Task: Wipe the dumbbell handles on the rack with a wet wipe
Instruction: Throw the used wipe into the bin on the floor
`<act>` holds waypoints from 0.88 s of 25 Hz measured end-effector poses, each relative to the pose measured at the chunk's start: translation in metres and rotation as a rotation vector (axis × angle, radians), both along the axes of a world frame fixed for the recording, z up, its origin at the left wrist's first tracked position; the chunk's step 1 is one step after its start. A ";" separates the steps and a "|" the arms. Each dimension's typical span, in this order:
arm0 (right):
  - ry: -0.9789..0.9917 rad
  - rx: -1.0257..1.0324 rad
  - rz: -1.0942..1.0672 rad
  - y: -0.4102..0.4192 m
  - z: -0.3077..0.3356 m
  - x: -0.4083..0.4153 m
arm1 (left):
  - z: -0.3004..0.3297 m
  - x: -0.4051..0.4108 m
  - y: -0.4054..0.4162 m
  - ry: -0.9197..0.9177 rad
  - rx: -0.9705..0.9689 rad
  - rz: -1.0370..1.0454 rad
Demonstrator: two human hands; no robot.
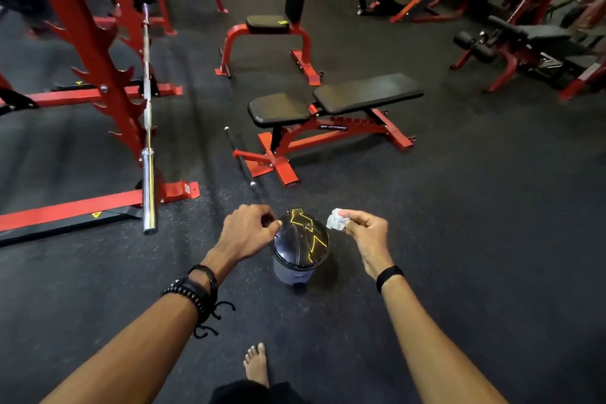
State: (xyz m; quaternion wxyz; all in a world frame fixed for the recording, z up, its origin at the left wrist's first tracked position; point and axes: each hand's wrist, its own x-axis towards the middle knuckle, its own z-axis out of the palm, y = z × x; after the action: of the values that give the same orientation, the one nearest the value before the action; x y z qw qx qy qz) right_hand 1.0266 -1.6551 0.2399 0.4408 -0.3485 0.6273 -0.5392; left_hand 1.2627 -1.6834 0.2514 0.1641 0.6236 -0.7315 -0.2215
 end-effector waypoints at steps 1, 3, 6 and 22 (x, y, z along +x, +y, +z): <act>0.015 0.002 -0.007 -0.013 -0.004 -0.001 | -0.002 -0.001 -0.015 -0.012 0.001 -0.008; 0.009 0.040 -0.027 -0.035 -0.012 -0.005 | -0.008 -0.005 -0.046 -0.005 0.029 -0.005; 0.049 0.100 -0.012 -0.071 -0.025 -0.016 | -0.020 -0.013 -0.081 -0.009 0.080 -0.007; 0.167 0.408 0.279 -0.274 -0.095 -0.089 | -0.072 -0.087 -0.235 -0.032 0.248 0.231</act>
State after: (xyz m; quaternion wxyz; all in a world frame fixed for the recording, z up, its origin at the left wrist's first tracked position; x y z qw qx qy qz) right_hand 0.9378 -1.9287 0.1447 0.5187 -0.3790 0.7031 -0.3050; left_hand 1.1759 -1.9183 0.1795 0.0985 0.7226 -0.6244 -0.2797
